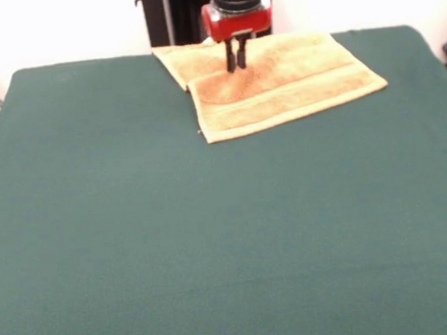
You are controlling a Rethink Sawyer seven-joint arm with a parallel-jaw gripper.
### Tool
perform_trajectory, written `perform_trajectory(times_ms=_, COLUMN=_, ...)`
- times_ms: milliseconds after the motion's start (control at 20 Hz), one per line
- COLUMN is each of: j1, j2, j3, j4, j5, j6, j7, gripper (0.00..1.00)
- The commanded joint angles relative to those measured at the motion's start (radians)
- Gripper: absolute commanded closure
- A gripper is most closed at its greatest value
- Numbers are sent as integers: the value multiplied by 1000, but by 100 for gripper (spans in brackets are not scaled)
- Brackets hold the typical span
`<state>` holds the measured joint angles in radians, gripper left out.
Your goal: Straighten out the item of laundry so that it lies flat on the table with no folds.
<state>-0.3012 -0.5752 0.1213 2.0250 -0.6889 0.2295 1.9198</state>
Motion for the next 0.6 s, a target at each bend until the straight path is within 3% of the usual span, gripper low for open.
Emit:
perform_trajectory(times_ms=50, j1=-20, j2=-21, j3=140, j4=-123, j5=-20, j6=77, j7=-86, gripper=100)
perform_trajectory(times_ms=600, j1=-76, j2=-39, j3=216, j4=-133, j5=-60, j6=141, j7=-172, gripper=100)
